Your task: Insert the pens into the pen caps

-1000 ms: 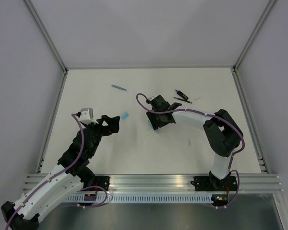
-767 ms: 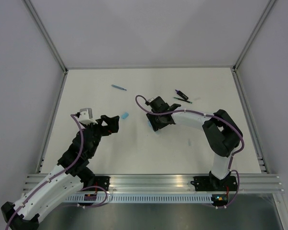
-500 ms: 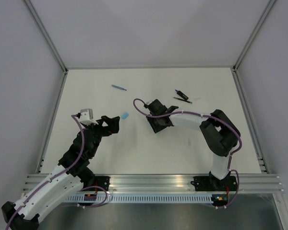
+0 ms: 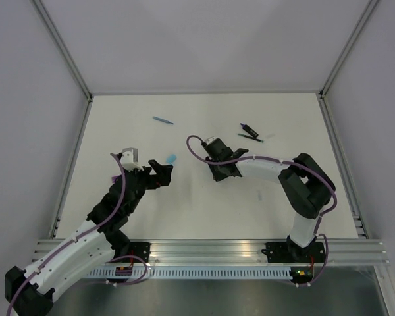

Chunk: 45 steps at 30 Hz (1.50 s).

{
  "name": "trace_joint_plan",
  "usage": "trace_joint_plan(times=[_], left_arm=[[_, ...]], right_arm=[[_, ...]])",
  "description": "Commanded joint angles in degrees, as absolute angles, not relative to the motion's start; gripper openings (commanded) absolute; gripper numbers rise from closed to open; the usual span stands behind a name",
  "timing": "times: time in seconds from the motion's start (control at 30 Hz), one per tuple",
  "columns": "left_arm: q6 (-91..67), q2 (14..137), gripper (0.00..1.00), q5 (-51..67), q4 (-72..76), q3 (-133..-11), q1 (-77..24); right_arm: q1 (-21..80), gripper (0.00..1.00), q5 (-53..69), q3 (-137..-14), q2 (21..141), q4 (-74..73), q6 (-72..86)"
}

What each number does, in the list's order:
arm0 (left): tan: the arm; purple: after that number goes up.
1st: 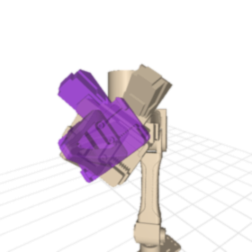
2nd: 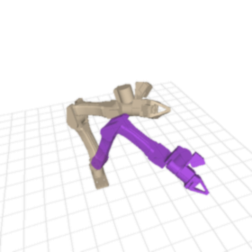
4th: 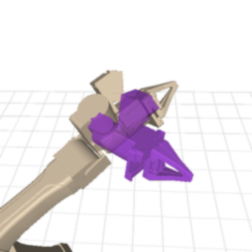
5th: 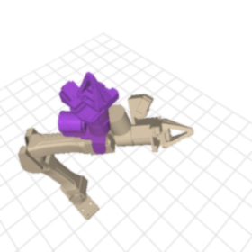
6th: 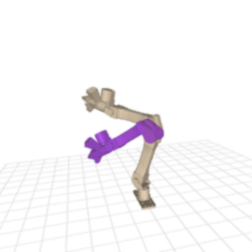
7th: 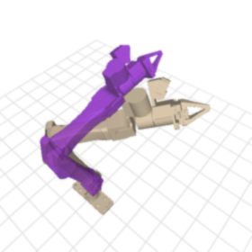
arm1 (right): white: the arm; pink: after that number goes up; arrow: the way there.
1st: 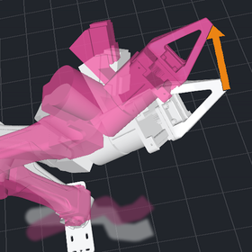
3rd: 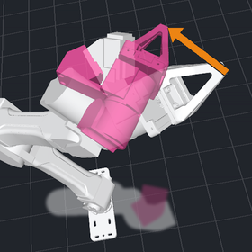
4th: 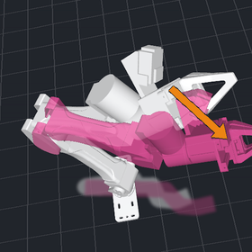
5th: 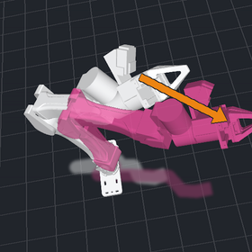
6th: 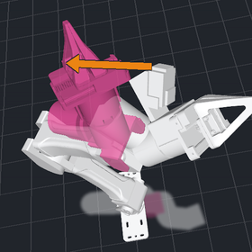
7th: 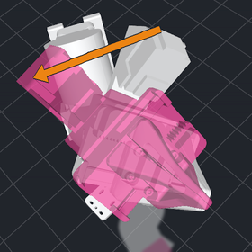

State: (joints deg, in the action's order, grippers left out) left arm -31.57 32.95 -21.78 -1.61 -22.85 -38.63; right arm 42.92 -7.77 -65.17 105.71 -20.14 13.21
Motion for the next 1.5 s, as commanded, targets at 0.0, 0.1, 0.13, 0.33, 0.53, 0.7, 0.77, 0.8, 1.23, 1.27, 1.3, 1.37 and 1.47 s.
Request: trace_joint_plan(times=[0.0, 0.1, 0.13, 0.33, 0.53, 0.7, 0.77, 0.8, 1.23, 1.27, 1.3, 1.37, 1.47], left_arm=[[-35.94, 35.33, 0.99, -14.34, 1.14, -25.13, -38.41], [-37.35, 37.61, 0.97, -8.54, 3.5, -25.14, -38.41], [-38.22, 38.14, 0.97, -6.26, 4.39, -25.05, -38.32], [-41.13, 44.99, 0.92, -2.03, 5.19, -27.24, -37.88], [-41.66, 48.08, 0.89, -0.97, 5.71, -28.39, -37.62], [-41.84, 47.99, 0.85, -0.7, 6.15, -28.04, -37.53], [-42.36, 48.43, 0.84, -0.44, 6.5, -27.95, -37.53], [-42.54, 48.69, 0.84, -0.61, 6.5, -27.78, -37.53], [-43.77, 50.8, 0.61, 3.77, 11.15, -26.63, -37.53], [-43.6, 51.15, 0.6, 5.0, 12.03, -26.54, -37.62], [-43.16, 51.59, 0.6, 6.75, 13.0, -26.72, -37.53], [-42.36, 53.34, 0.57, 10.89, 13.45, -28.03, -37.62], [-42.19, 54.93, 0.47, 13.18, 13.62, -28.83, -37.53]], right_arm=[[43.07, 0.0, -8.97, -60.32, 96.19, -15.48, 16.07], [43.24, 0.0, -5.02, -54.35, 88.37, -8.37, 17.92], [43.42, 0.0, -1.79, -52.75, 86.68, -6.09, 19.06], [47.02, 0.0, 2.72, -45.62, 77.26, 5.88, 22.75], [52.02, 0.0, 4.57, -45.88, 77.69, 8.61, 24.08], [54.84, 0.0, 1.41, -46.93, 78.05, 8.44, 24.08], [55.19, 0.0, 1.06, -46.93, 77.87, 8.7, 24.26], [55.46, 0.0, 1.14, -46.93, 77.78, 8.79, 24.34], [57.48, 0.0, 0.35, -47.02, 77.78, 10.02, 25.05], [57.57, 0.0, 0.35, -47.11, 77.87, 9.93, 24.79], [57.48, 0.0, 0.35, -47.11, 77.87, 9.93, 24.61], [57.57, 0.0, 0.35, -47.28, 77.87, 9.67, 24.08], [57.48, 0.0, 0.35, -47.2, 77.43, 9.49, 23.73]])
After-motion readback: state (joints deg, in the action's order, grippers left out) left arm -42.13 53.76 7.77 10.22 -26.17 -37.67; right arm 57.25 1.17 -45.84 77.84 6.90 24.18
